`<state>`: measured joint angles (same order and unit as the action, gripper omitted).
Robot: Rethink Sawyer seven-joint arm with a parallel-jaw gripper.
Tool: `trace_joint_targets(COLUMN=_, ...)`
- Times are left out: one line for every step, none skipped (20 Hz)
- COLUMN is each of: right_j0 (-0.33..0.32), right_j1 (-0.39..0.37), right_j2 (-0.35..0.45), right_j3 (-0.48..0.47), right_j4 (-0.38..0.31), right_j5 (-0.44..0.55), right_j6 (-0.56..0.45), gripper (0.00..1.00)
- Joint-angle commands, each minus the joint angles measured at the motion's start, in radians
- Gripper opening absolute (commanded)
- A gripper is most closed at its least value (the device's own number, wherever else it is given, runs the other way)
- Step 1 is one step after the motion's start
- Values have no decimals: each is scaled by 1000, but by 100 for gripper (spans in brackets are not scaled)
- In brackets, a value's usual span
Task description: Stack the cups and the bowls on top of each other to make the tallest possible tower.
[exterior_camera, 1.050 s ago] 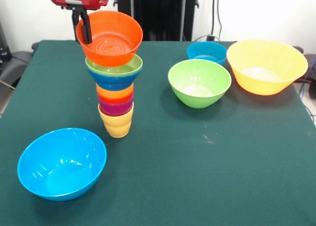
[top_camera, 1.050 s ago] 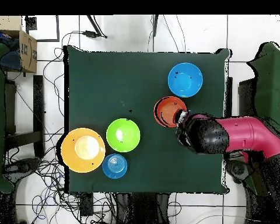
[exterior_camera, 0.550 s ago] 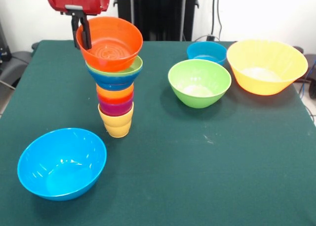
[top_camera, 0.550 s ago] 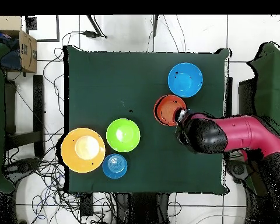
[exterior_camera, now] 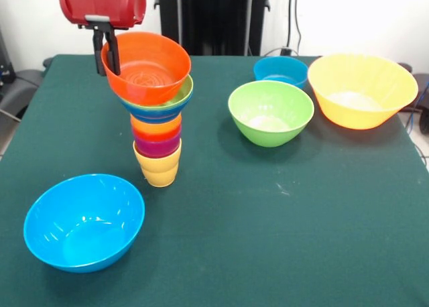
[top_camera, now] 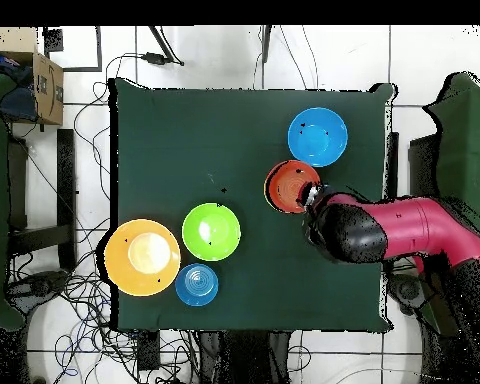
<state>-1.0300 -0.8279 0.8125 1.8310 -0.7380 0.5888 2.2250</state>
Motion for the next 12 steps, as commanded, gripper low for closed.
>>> trace_joint_targets(right_j0=32, right_j1=53, right_j2=5, right_j3=-11, right_j4=-76, right_j5=-47, right_j6=-176, gripper=0)
trace_joint_targets(right_j0=33, right_j1=52, right_j2=4, right_j3=-9, right_j4=-73, right_j5=-45, right_j6=-173, gripper=0)
trace_joint_targets(right_j0=34, right_j1=50, right_j2=3, right_j3=-7, right_j4=-70, right_j5=-44, right_j6=-170, gripper=0)
trace_joint_targets(right_j0=35, right_j1=49, right_j2=2, right_j3=-5, right_j4=-67, right_j5=-41, right_j6=-170, gripper=0)
trace_joint_targets(right_j0=35, right_j1=45, right_j2=3, right_j3=-1, right_j4=-60, right_j5=-35, right_j6=-169, gripper=0)
trace_joint_targets(right_j0=34, right_j1=42, right_j2=5, right_j3=1, right_j4=-54, right_j5=-30, right_j6=-170, gripper=0)
trace_joint_targets(right_j0=34, right_j1=39, right_j2=6, right_j3=3, right_j4=-47, right_j5=-24, right_j6=-172, gripper=0)
trace_joint_targets(right_j0=34, right_j1=37, right_j2=7, right_j3=4, right_j4=-43, right_j5=-20, right_j6=-172, gripper=0)
trace_joint_targets(right_j0=34, right_j1=30, right_j2=7, right_j3=12, right_j4=-37, right_j5=-19, right_j6=-166, gripper=0)
trace_joint_targets(right_j0=34, right_j1=28, right_j2=8, right_j3=15, right_j4=-34, right_j5=-17, right_j6=-164, gripper=0)
trace_joint_targets(right_j0=35, right_j1=23, right_j2=8, right_j3=23, right_j4=-30, right_j5=-17, right_j6=-159, gripper=0)
trace_joint_targets(right_j0=35, right_j1=17, right_j2=8, right_j3=30, right_j4=-26, right_j5=-17, right_j6=-153, gripper=0)
